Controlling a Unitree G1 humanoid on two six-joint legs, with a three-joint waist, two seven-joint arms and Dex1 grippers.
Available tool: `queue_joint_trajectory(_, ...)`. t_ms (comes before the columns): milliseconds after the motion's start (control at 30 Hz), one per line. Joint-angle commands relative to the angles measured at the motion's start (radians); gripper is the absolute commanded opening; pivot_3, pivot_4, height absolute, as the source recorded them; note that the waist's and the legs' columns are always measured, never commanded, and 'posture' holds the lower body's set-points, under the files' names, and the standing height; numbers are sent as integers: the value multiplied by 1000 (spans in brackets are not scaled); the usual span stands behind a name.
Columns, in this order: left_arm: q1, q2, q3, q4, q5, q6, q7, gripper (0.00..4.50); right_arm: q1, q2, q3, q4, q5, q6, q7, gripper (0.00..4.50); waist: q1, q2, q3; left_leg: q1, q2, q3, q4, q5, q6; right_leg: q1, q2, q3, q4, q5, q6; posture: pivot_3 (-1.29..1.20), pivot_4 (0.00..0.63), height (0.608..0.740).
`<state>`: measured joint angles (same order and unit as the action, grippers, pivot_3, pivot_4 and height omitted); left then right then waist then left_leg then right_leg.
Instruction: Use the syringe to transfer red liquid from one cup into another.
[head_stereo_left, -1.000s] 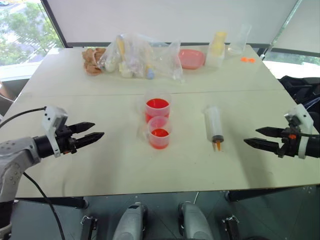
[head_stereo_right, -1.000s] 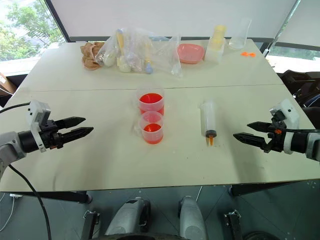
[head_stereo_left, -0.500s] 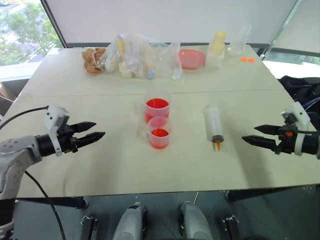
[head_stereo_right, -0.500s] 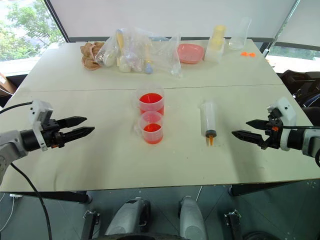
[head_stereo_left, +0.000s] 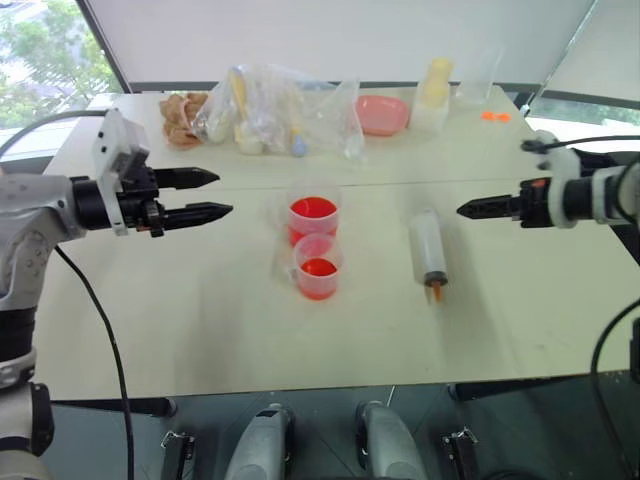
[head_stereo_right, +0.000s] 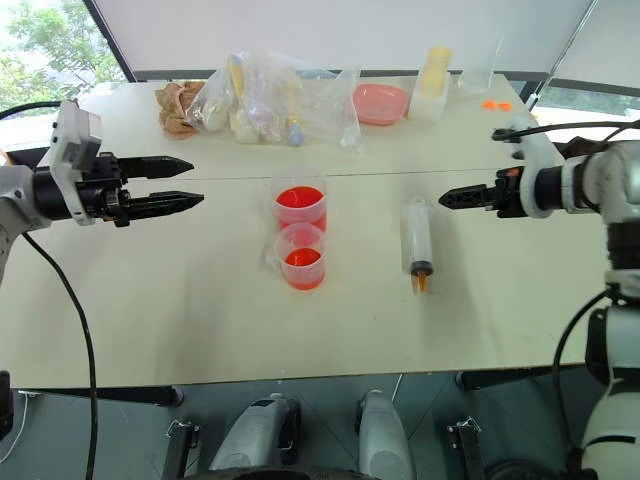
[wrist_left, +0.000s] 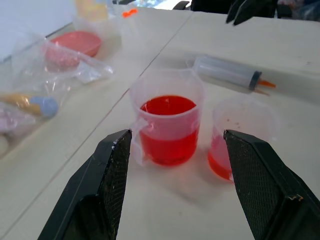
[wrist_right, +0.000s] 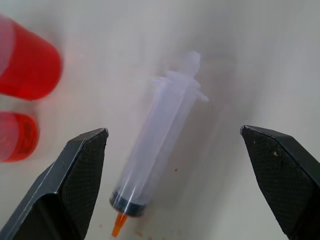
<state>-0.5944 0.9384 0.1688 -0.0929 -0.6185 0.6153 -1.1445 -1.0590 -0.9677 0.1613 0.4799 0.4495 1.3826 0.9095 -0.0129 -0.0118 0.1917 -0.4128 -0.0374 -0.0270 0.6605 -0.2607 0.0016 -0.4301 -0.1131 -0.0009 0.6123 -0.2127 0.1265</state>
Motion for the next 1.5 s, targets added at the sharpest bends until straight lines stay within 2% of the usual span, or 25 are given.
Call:
queue_joint_trajectory(33,3,-42,20,-111,-21,-9,64,3086,-166,63,92,171,-75,46,5,4434,-2,0,0,-2,-1,1,0,0,0,-2,-1,0,0,0,0,0,150,740)
queue_joint_trajectory(133,51,-87,50,-198,-58,23,124,3086,-258,117,187,291,-127,51,40,4434,-4,0,0,-13,-1,2,3,0,0,-12,-2,0,1,1,2,0,150,740)
queue_joint_trajectory(267,139,-118,63,-258,-58,29,184,3086,-318,180,284,380,-176,25,111,4434,-5,0,0,-13,-3,1,3,0,0,-12,-2,-1,2,2,3,0,150,740)
queue_joint_trajectory(400,196,-126,67,-286,-45,16,222,3086,-306,233,368,440,-240,-27,165,4434,-4,0,0,-13,-3,1,3,1,-1,-12,-1,-1,2,2,3,0,150,740)
queue_joint_trajectory(533,211,-136,78,-300,-52,12,256,3086,-301,318,340,570,-294,-97,135,4434,-4,0,0,-12,-4,1,4,1,-1,-11,-1,-1,3,2,3,0,150,740)
queue_joint_trajectory(700,230,-142,66,-295,-26,-11,279,3086,-288,408,217,721,-344,-259,-45,4434,-10,-3,-2,-7,-4,0,4,1,-2,-6,0,-1,3,2,3,0,150,740)
queue_joint_trajectory(800,237,-149,64,-292,-17,-21,289,3086,-274,430,157,765,-365,-318,-123,3593,-12,-4,-3,6,-3,0,3,1,-2,7,1,-1,2,2,2,0,150,740)
queue_joint_trajectory(900,246,-150,64,-290,-11,-29,293,3086,-266,440,117,785,-385,-336,-147,2032,-14,-4,-3,7,-3,0,3,2,-4,8,1,-1,2,2,1,0,150,740)
queue_joint_trajectory(933,248,-150,62,-290,-8,-32,294,3086,-262,441,108,787,-392,-337,-148,1692,-15,-4,-3,7,-3,0,3,3,-4,8,1,-1,2,3,1,0,150,740)
queue_joint_trajectory(967,249,-150,61,-285,-5,-36,293,3086,-261,444,98,790,-397,-335,-151,1465,-18,-5,-3,7,-3,0,3,3,-5,8,2,-1,2,3,1,0,150,740)
queue_joint_trajectory(1100,229,-146,61,-252,0,-44,280,3086,-258,449,40,777,-389,-305,-154,1460,-29,-5,-3,9,-2,-2,3,3,-5,10,3,-1,3,3,1,0,150,740)
queue_joint_trajectory(1200,200,-135,83,-203,-11,-42,264,3086,-285,434,-31,740,-359,-292,-150,1460,-30,-4,-3,8,-2,-2,3,3,-5,9,4,-1,4,3,1,0,150,740)
queue_joint_trajectory(1267,168,-113,113,-114,-13,-51,234,3086,-322,413,-104,638,-309,-333,-120,1460,-31,-3,-2,8,-2,-2,3,3,-5,8,4,-1,4,3,1,0,150,740)
queue_joint_trajectory(1333,137,-71,115,-24,17,-75,197,3086,-327,389,-195,449,-244,-399,-98,1460,-34,1,1,4,-2,-2,3,3,-5,3,4,0,6,3,1,0,150,740)
queue_joint_trajectory(1433,74,-10,65,49,59,-97,141,3086,-261,398,-388,62,-118,-488,-167,1460,-31,2,1,2,-1,0,2,4,-5,-2,4,0,10,3,1,0,150,740)
queue_joint_trajectory(1467,45,-6,53,69,60,-97,129,3086,-228,421,-428,-65,-79,-520,-181,1460,-27,1,1,2,-1,-1,0,4,-5,-3,4,0,11,3,1,0,150,740)
queue_joint_trajectory(1500,-3,-15,41,101,59,-93,124,3086,-179,439,-411,-212,-49,-523,-161,1460,-23,1,1,2,0,-2,0,4,-5,-3,5,0,11,2,1,0,150,740)
